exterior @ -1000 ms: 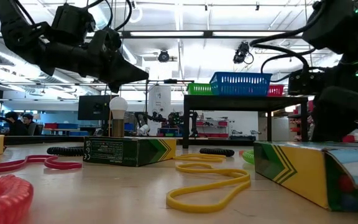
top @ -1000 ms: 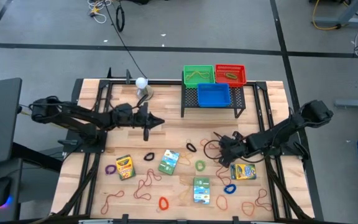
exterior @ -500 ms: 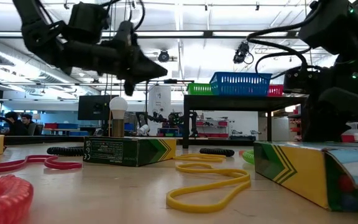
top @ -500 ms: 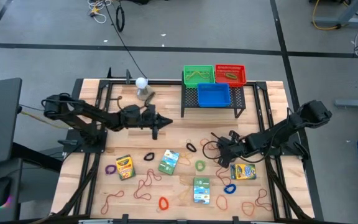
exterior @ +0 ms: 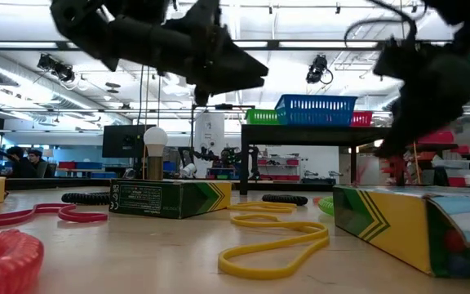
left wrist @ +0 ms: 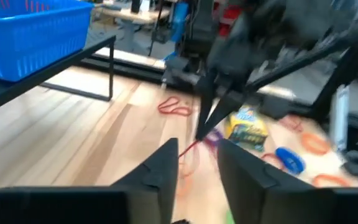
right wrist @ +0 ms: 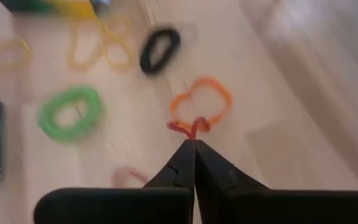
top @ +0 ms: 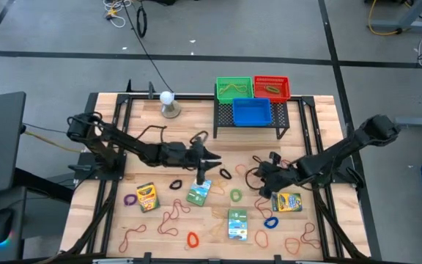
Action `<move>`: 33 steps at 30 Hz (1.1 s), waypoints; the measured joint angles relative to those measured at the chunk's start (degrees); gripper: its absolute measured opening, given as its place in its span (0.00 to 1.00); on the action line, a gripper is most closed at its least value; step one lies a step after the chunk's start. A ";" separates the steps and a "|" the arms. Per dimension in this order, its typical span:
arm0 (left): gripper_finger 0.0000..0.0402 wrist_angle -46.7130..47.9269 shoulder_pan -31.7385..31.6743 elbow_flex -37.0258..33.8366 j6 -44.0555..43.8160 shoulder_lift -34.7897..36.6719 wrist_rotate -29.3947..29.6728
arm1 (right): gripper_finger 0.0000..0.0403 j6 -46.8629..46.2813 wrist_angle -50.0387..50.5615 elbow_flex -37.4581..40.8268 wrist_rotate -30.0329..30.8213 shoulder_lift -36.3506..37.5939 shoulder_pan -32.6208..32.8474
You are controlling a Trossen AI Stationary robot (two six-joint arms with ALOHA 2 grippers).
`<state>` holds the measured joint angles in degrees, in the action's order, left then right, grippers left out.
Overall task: Pick & Place Office Desk Supplies
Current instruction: Put the red rubber band into the green bin
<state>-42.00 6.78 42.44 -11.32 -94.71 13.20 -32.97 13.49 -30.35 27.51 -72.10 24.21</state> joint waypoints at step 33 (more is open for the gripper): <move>0.55 37.69 1.85 28.65 15.42 -13.52 6.04 | 0.01 21.00 -11.52 -7.06 3.59 -1.79 -3.50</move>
<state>-4.32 8.63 71.09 4.09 -108.22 19.24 -11.98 1.98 -37.41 31.09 -73.89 20.71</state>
